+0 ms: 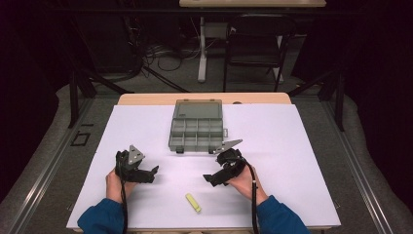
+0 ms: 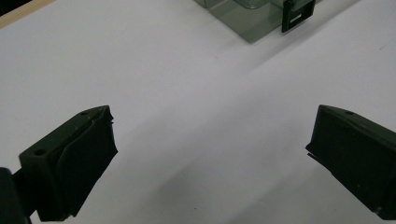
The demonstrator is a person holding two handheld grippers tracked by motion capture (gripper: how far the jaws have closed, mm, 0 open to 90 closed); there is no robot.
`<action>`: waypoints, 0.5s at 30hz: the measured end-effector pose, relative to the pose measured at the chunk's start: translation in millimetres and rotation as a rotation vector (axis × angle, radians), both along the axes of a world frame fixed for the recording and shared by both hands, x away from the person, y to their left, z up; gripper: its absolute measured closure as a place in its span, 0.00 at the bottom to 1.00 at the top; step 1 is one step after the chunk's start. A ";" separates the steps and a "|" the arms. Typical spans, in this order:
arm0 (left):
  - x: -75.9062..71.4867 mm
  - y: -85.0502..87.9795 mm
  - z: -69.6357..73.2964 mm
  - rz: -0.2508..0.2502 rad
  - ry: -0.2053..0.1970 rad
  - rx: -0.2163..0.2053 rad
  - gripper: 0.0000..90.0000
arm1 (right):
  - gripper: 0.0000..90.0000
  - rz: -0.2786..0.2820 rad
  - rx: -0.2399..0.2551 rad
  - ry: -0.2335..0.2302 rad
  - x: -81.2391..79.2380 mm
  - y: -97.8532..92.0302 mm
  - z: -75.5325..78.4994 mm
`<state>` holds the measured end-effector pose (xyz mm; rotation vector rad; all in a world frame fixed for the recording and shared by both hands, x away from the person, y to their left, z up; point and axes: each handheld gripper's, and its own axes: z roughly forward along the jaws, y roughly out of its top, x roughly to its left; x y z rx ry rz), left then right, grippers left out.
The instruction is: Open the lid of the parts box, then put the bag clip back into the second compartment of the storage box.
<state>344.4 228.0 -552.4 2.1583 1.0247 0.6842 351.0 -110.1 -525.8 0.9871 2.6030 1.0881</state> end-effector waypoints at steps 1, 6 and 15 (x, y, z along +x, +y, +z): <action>0.0 0.4 0.0 0.002 -0.002 -0.003 0.00 | 0.00 -0.001 0.003 -0.003 -0.6 0.9 0.5; 0.3 2.1 0.0 0.009 -0.001 -0.010 0.00 | 0.00 0.024 -0.013 0.017 -7.4 7.8 2.8; -1.7 1.8 1.0 0.013 -0.012 -0.006 0.00 | 0.00 0.079 -0.011 0.019 -23.2 23.5 4.8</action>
